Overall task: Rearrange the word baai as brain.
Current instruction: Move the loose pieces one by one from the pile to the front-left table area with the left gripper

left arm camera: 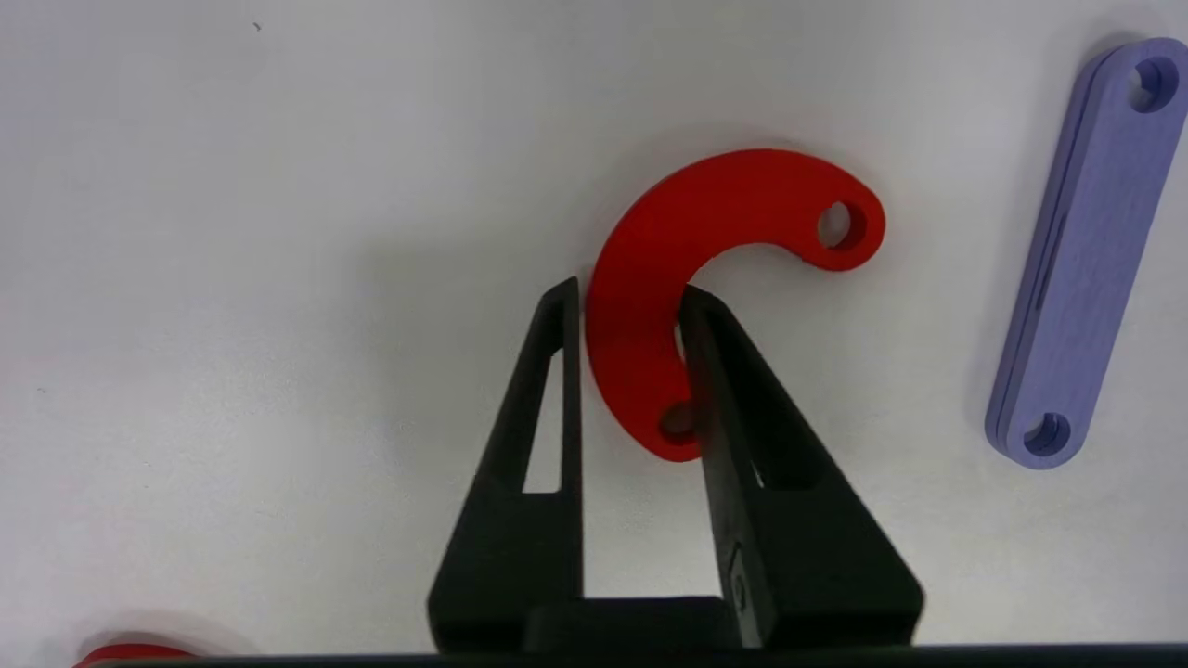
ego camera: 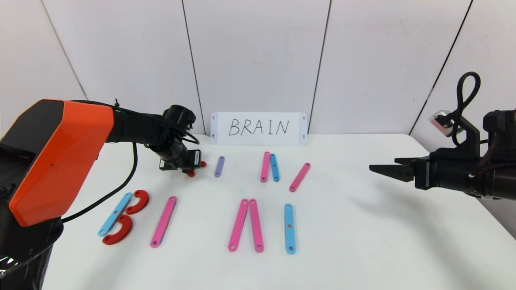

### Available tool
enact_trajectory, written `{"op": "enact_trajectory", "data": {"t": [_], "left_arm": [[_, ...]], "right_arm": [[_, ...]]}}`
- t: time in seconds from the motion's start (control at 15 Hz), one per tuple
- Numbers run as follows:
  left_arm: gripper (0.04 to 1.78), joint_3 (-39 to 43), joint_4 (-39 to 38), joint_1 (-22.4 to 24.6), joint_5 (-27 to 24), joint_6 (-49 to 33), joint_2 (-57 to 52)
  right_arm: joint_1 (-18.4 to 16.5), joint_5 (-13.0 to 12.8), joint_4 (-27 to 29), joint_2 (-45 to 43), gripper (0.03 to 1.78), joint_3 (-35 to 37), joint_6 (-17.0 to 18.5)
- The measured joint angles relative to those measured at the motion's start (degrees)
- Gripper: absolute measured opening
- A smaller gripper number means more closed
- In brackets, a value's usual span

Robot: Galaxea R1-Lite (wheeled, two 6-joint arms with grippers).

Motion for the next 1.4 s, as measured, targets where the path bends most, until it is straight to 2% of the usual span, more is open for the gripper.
{"op": "enact_trajectory", "data": {"t": [0.67, 1.0, 1.4], "left_arm": [[0.29, -0.12, 0.66, -0.05, -0.4, 1.44, -1.22], [0.29, -0.15, 0.94, 0.23, -4.74, 10.97, -4.49], [0.29, -0.12, 5.07, 2.9, -16.64, 34.08, -6.7]], "right_arm": [[0.02, 0.04, -0.55, -0.16, 1.73, 0.28, -0.09], [-0.13, -0.07, -0.57, 0.06, 1.73, 0.01, 0.0], [-0.68, 0.28, -0.57, 0.26, 1.73, 0.06, 0.24]]}}
